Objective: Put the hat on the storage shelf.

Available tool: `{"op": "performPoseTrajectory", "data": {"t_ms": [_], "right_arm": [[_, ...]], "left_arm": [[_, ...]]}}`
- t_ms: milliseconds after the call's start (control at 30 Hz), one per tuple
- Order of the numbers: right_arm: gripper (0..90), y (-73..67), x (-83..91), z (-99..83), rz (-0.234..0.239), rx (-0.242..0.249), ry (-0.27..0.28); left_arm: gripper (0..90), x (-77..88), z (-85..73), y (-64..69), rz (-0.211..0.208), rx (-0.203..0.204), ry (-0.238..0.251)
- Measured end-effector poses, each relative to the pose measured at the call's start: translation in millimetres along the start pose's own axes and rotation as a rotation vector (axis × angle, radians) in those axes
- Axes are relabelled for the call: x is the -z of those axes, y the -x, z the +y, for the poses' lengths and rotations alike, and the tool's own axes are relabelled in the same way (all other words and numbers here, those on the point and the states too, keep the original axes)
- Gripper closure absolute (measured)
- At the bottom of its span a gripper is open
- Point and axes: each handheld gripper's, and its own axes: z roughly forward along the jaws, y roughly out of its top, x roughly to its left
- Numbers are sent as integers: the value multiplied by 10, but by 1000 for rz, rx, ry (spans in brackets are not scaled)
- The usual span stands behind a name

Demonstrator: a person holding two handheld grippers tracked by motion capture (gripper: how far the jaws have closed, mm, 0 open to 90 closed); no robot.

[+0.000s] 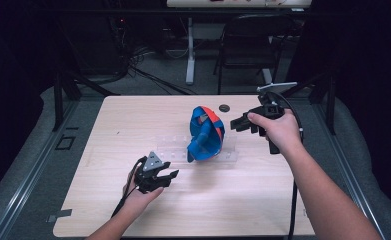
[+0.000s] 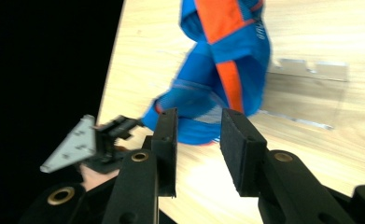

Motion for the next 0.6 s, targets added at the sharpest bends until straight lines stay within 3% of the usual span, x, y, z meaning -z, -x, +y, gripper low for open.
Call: {"op": "performPoseTrajectory", "data": {"t_ms": [300, 333, 467, 600], "right_arm": [[672, 132, -22, -156, -45, 12, 8], [665, 170, -24, -193, -60, 19, 21], [645, 237, -27, -296, -119, 45, 24], [605, 322, -45, -463, -131, 79, 55]], "left_arm": [[529, 108, -103, -129, 23, 37, 16], [530, 118, -123, -157, 20, 54, 23], [532, 119, -154, -184, 16, 56, 24], [529, 107, -163, -183, 15, 60, 22]]}}
